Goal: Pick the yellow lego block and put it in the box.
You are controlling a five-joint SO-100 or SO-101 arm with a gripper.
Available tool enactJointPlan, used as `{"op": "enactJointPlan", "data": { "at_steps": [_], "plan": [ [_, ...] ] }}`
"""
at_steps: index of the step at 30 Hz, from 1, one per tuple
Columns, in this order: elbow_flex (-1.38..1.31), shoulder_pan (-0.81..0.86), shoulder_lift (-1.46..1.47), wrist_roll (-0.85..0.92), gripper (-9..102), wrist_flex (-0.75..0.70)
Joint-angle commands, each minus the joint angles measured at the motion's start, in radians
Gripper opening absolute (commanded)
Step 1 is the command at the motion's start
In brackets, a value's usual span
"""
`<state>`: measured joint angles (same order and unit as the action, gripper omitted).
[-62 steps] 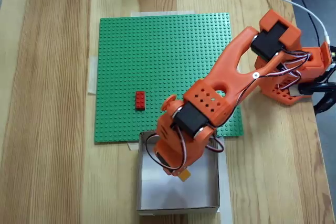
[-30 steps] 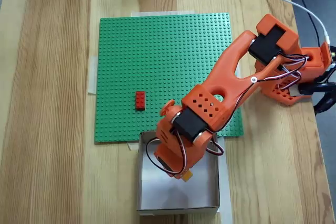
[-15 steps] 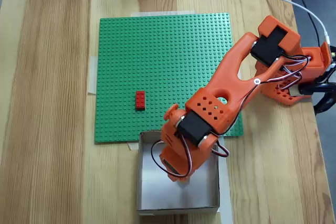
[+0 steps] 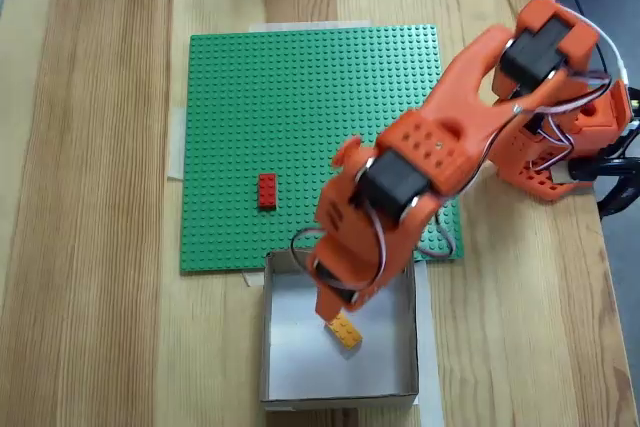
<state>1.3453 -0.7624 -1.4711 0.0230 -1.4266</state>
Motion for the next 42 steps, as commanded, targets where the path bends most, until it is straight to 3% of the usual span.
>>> {"op": "enactJointPlan", "data": {
  "at_steps": [1, 10, 28, 32, 42],
  "plan": [
    [0.067, 0.025, -0.144, 0.018, 16, 0.034],
    [0.342, 0.133, -0.425, 0.084, 14, 0.163],
    [0.877, 0.546, -0.922, 0.092, 8, 0.479],
    [0.969, 0.661, -1.081, 0.095, 3, 0.497],
    [1.197, 0.729, -1.361, 0.118, -1, 0.466]
  ]
}}
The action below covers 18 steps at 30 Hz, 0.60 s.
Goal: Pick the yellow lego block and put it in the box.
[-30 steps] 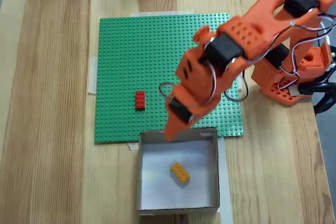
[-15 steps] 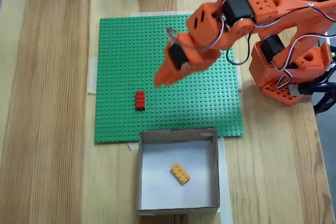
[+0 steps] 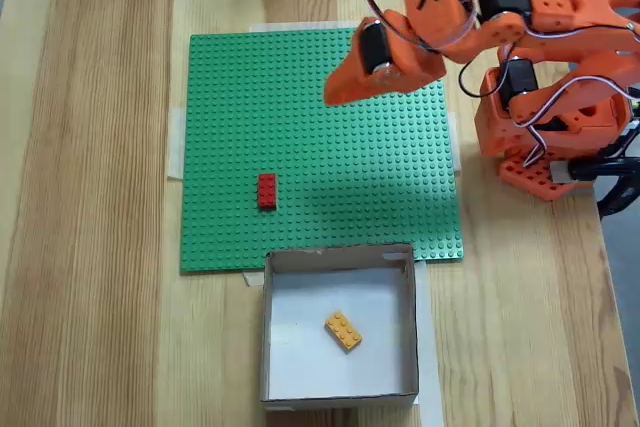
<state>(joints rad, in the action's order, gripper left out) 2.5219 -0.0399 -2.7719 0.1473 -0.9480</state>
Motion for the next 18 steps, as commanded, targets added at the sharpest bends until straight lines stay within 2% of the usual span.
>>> {"op": "enactJointPlan", "data": {
  "at_steps": [1, 5, 18],
  "plan": [
    [0.035, 0.011, -0.081, -0.011, -1, -0.021],
    [0.115, 0.020, -0.183, -0.038, -1, -0.034],
    [0.448, 0.029, -0.469, -0.132, -1, 0.063]
  ]
}}
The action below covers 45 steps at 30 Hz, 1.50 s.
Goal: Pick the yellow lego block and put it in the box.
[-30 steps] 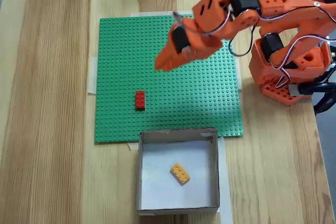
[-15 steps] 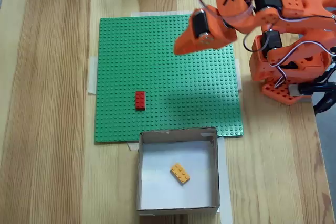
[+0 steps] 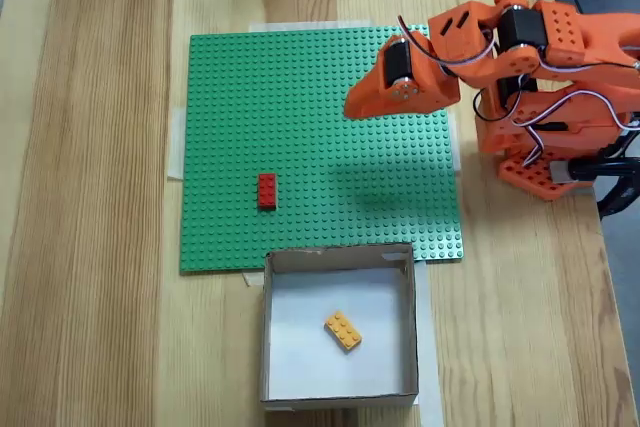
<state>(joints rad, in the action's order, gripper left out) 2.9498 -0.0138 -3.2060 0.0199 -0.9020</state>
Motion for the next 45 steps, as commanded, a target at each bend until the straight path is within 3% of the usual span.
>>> {"op": "enactJointPlan", "data": {
  "at_steps": [1, 19, 27, 45],
  "plan": [
    [0.040, 0.002, -0.051, -0.006, -1, 0.025],
    [0.112, -0.026, -0.057, -0.020, -1, 0.014],
    [0.253, -0.018, -0.057, 0.025, -1, 0.146],
    [0.252, -0.014, -0.057, 0.025, -1, 0.140]
  ]
}}
